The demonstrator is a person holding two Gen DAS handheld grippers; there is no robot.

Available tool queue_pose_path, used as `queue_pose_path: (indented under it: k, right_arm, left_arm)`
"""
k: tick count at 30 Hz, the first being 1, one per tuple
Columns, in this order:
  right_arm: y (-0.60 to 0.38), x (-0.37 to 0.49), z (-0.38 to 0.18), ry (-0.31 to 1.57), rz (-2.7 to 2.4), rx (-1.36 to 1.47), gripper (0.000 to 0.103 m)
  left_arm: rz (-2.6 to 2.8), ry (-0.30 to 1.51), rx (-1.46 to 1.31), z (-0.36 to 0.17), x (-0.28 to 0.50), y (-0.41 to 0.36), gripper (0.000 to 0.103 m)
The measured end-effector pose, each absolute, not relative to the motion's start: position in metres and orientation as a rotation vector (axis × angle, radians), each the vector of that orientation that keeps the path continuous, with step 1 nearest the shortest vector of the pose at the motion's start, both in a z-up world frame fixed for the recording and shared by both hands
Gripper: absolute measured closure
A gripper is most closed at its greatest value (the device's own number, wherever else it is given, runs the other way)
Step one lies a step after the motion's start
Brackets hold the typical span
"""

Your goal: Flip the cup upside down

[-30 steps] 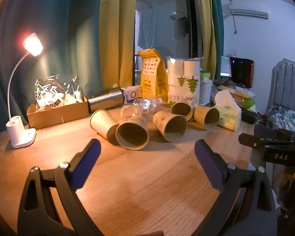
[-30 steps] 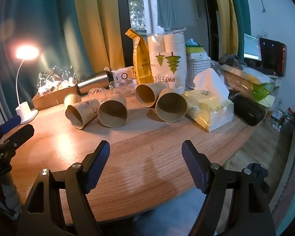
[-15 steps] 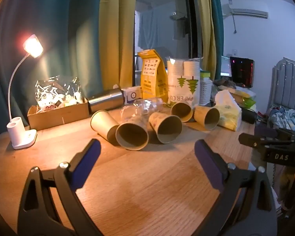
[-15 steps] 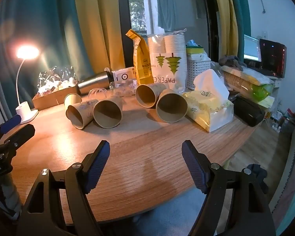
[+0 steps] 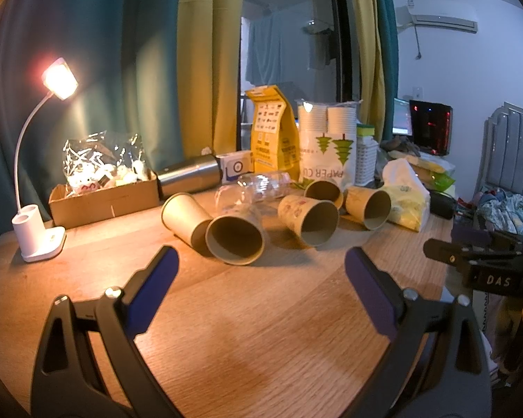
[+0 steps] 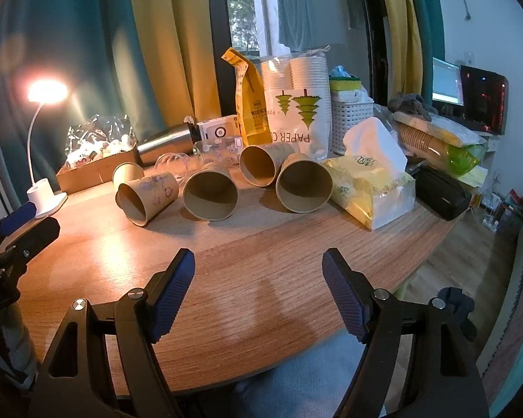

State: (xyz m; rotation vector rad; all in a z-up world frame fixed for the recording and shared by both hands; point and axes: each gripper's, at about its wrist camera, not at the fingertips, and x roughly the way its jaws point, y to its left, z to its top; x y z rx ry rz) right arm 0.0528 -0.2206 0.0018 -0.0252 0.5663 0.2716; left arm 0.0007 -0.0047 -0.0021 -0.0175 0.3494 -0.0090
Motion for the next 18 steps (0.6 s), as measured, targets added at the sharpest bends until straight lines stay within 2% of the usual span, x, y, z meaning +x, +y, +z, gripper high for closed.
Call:
queue_pose_path:
  k: [18]
  right_arm:
    - [-0.2211, 0.0534, 0.0016, 0.569, 0.274, -0.024, 0.025]
  left_arm:
    - [-0.008, 0.35, -0.018, -0.0036, 0.0, -0.0055, 0.006]
